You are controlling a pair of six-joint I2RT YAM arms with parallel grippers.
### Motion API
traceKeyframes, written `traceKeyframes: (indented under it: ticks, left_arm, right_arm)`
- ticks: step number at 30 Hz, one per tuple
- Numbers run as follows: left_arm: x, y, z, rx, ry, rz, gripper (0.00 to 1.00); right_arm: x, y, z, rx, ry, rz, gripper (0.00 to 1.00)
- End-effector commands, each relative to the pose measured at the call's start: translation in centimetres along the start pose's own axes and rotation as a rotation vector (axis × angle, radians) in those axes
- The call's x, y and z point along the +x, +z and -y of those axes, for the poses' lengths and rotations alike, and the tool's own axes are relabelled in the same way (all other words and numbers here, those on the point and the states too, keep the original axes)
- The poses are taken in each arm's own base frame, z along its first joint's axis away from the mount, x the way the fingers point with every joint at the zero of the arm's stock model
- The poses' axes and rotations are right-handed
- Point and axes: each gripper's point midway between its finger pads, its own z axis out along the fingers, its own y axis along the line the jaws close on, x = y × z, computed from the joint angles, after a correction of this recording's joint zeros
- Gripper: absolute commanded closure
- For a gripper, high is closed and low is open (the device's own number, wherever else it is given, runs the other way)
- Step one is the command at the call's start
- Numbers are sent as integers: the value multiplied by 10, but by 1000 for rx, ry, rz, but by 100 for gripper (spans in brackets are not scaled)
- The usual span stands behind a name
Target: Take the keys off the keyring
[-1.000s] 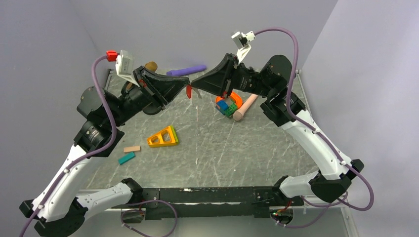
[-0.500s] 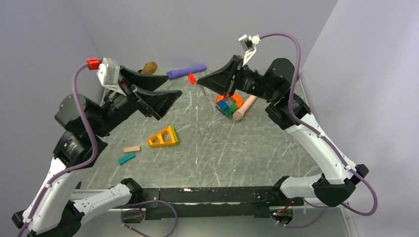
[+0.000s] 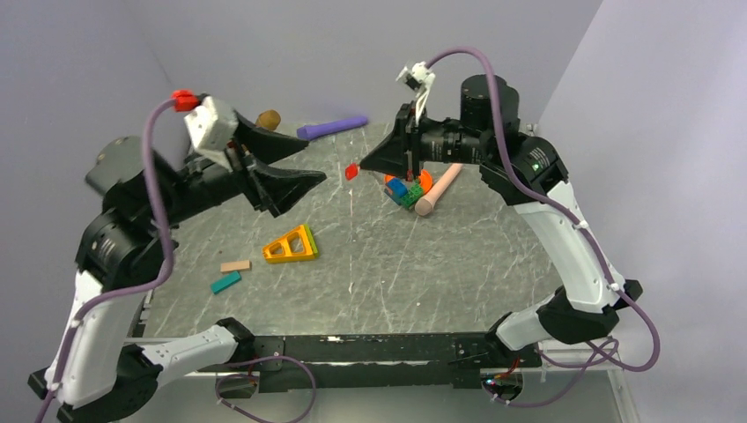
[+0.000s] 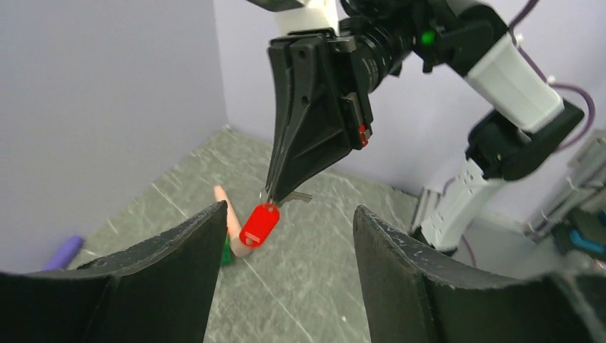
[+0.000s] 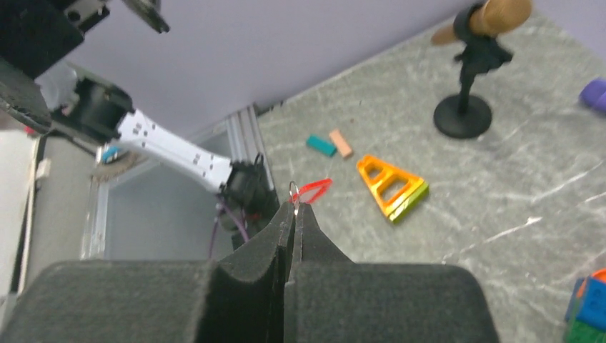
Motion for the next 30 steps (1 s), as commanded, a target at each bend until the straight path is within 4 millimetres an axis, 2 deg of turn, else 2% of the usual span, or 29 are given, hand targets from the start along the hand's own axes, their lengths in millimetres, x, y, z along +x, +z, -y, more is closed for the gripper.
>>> traceKeyframes:
  ticks: [1, 7, 13, 18, 30]
  left_arm:
    - [28, 12, 16, 187, -49, -137, 33]
    - [31, 14, 16, 244, -96, -137, 42]
    - [36, 17, 20, 342, -195, -146, 48]
    - [33, 17, 28, 450, -265, -138, 53]
    - [43, 24, 29, 525, -338, -168, 63]
  right_arm:
    - [34, -5, -11, -71, 2, -145, 100]
    - [38, -7, -26, -156, 7, -167, 100]
    - [29, -9, -41, -234, 12, -137, 100]
    - [24, -10, -46, -256, 8, -129, 100]
    - [10, -12, -56, -292, 12, -82, 100]
